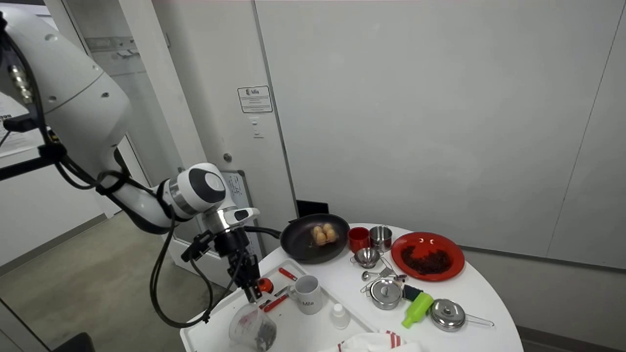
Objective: Empty the contents in the clear jar
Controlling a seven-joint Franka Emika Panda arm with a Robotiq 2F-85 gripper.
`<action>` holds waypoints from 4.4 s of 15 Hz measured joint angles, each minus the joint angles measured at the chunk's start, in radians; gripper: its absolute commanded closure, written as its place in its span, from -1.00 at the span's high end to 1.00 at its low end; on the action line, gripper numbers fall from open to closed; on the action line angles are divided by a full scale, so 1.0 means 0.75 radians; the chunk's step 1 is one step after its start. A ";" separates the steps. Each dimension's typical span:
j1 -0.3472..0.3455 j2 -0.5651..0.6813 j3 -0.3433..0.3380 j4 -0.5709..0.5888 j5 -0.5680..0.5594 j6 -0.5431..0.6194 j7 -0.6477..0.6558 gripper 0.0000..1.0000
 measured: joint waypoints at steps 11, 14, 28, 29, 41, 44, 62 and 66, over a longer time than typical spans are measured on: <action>-0.001 -0.007 -0.004 -0.010 0.040 -0.124 0.142 -0.82; 0.013 0.029 -0.013 0.031 0.041 -0.220 0.321 -0.82; 0.012 0.189 -0.024 0.207 0.134 -0.511 0.926 -0.82; 0.012 0.197 -0.027 0.215 0.142 -0.528 0.970 -0.82; 0.013 0.263 -0.035 0.283 0.173 -0.685 1.306 -0.82; 0.016 0.287 -0.034 0.304 0.173 -0.725 1.354 -0.82; 0.057 0.585 -0.005 0.653 0.106 -0.959 1.381 -0.82; 0.083 0.662 -0.008 0.749 -0.001 -0.967 1.330 -0.82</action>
